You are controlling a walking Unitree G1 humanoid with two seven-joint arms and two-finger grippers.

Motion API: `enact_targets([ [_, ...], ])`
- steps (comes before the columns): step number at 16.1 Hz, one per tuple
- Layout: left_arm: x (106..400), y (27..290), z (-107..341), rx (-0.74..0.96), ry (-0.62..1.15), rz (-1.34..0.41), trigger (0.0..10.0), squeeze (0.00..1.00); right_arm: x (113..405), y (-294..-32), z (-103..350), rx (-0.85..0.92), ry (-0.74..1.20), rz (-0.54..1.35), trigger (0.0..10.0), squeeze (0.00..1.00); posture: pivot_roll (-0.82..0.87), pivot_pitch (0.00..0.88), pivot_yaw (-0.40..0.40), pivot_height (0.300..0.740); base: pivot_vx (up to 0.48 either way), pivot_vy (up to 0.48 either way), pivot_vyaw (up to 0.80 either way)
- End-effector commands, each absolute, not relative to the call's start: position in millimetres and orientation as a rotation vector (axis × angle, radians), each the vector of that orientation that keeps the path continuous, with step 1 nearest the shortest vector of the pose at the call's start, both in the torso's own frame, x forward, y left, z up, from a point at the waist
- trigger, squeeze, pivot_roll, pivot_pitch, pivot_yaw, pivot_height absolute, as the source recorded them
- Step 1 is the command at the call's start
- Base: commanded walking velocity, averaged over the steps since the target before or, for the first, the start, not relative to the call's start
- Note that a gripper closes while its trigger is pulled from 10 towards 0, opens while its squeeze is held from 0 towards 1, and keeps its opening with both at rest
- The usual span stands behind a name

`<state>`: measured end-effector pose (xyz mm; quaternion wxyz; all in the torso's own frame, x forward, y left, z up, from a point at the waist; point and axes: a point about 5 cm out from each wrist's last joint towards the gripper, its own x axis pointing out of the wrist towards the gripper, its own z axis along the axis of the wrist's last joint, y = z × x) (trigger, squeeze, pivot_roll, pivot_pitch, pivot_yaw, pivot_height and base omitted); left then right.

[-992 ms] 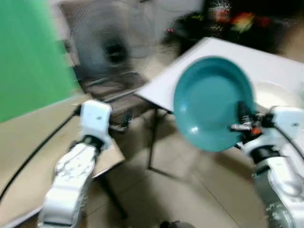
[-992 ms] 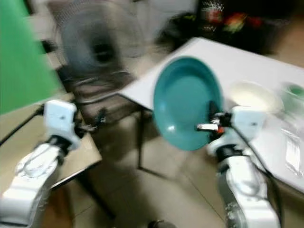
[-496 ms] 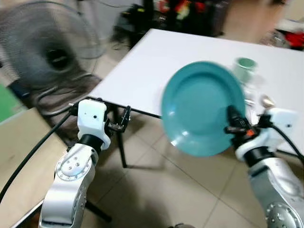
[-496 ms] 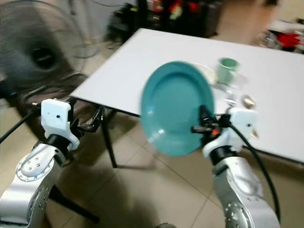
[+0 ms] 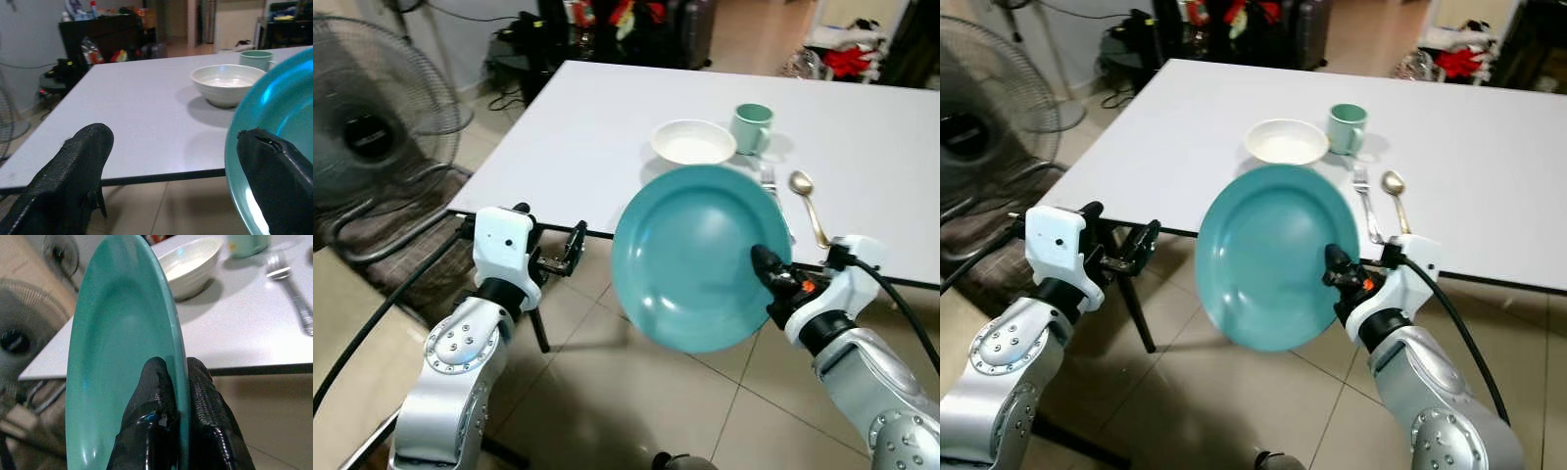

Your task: Setting the table

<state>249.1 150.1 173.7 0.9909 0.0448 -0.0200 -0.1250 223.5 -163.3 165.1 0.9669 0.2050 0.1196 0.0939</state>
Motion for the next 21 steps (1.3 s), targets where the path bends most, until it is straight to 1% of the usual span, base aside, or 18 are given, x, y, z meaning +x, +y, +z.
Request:
enact_targets([
  [1, 246.7, 152.8, 175.3, 0.094, -0.046, -0.255, 10.0, 0.0, 224.6, -156.8, 168.8, 0.392, 0.248, 0.251, 10.0, 0.0, -0.14, 0.034, 0.032, 0.74, 0.274, 0.0, 0.0],
  [2, 246.7, 153.2, 175.1, 0.094, -0.045, -0.255, 10.0, 0.0, 224.5, -156.3, 168.6, 0.385, 0.255, 0.255, 10.0, 0.0, -0.14, 0.034, 0.032, 0.74, 0.277, 0.0, 0.0],
  [5, 246.1, 155.5, 173.3, 0.1, -0.037, -0.254, 10.0, 0.0, 225.1, -154.5, 167.2, 0.354, 0.283, 0.286, 10.0, 0.0, -0.13, 0.028, 0.026, 0.74, 0.291, 0.0, -0.73],
  [12, 244.6, 159.2, 171.5, 0.13, -0.028, -0.263, 10.0, 0.0, 220.5, -149.4, 157.0, 0.422, 0.363, 0.359, 10.0, 0.0, -0.12, 0.013, 0.019, 0.74, 0.325, 0.0, 0.0],
  [16, 244.2, 161.7, 170.8, 0.139, -0.027, -0.267, 10.0, 0.0, 213.4, -140.7, 155.2, 0.466, 0.405, 0.481, 10.0, 0.0, -0.12, 0.001, 0.024, 0.74, 0.305, 0.0, 0.0],
  [18, 243.9, 163.3, 171.2, 0.143, -0.028, -0.265, 10.0, 0.0, 212.6, -139.7, 155.5, 0.463, 0.402, 0.507, 10.0, 0.0, -0.12, 0.001, 0.024, 0.74, 0.283, 0.0, 0.0],
  [21, 241.3, 165.5, 170.1, 0.167, -0.025, -0.268, 10.0, 0.0, 207.4, -137.5, 156.2, 0.456, 0.414, 0.581, 10.0, 0.0, -0.11, 0.0, 0.021, 0.74, 0.0, 0.0, 0.0],
])
